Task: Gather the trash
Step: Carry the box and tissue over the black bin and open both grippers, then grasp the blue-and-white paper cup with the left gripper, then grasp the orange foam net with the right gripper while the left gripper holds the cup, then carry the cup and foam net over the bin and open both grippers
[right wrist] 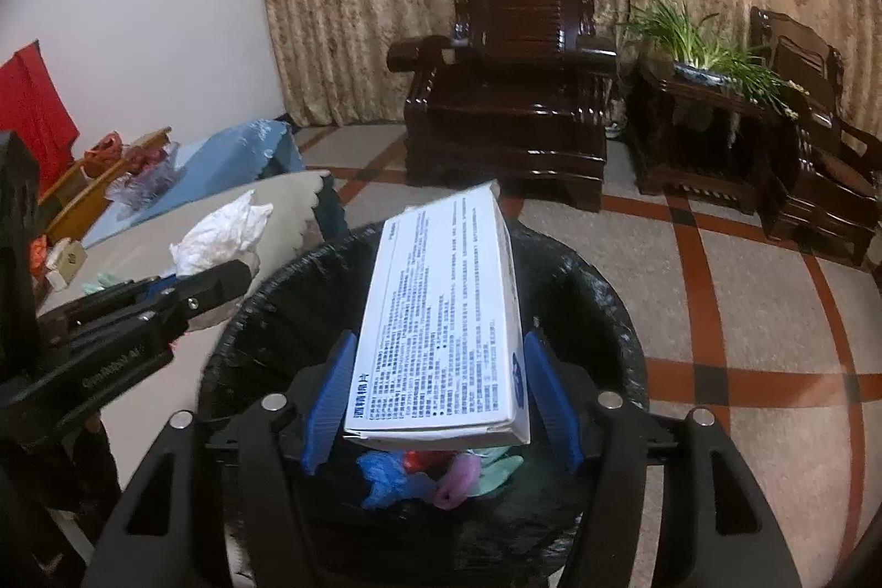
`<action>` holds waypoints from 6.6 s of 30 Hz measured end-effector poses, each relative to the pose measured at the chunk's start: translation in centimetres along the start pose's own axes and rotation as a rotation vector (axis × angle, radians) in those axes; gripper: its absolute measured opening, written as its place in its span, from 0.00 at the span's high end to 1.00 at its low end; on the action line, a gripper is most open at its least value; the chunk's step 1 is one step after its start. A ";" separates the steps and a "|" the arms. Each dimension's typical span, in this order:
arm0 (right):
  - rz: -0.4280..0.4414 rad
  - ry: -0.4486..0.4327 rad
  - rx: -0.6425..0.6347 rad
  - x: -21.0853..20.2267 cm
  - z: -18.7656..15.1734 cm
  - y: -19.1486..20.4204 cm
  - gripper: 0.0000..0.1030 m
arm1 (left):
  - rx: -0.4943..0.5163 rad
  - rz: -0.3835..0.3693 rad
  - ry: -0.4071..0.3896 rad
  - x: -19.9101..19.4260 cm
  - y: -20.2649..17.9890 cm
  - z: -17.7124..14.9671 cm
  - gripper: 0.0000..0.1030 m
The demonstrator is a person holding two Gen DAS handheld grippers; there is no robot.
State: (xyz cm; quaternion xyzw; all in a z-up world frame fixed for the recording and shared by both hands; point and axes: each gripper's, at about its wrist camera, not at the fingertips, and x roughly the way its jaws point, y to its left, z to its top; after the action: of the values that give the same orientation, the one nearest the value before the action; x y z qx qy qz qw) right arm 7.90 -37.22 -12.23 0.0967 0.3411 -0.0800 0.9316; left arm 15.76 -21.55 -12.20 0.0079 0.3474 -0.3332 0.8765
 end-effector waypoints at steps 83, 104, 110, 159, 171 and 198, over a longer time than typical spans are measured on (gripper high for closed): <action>0.309 0.126 -0.320 12.7 -3.8 31.4 0.06 | -0.440 0.681 0.009 -15.8 31.2 -11.4 0.53; 0.276 0.206 -0.319 15.6 -5.2 33.7 0.26 | -0.429 0.641 0.041 -16.1 30.0 -11.7 0.53; 0.323 0.205 -0.297 14.7 -5.5 33.4 0.61 | -0.415 0.635 0.042 -16.2 29.1 -11.5 0.52; 0.425 -0.094 -0.227 -4.0 0.6 24.5 0.82 | -0.236 0.511 -0.155 -23.2 14.1 -5.2 0.52; 0.356 -0.143 -0.177 -7.1 1.0 19.2 0.82 | -0.177 0.426 -0.152 -21.4 9.3 -4.1 0.52; 0.089 -0.168 -0.080 -7.8 1.9 4.4 0.82 | -0.025 0.204 -0.122 -9.5 -1.2 -0.4 0.52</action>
State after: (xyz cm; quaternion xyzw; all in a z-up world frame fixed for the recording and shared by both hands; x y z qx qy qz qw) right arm 4.16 -32.76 -5.20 0.0674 0.2599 -0.0326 0.9627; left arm 9.69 -16.86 -6.43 0.0119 0.2952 -0.2378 0.9253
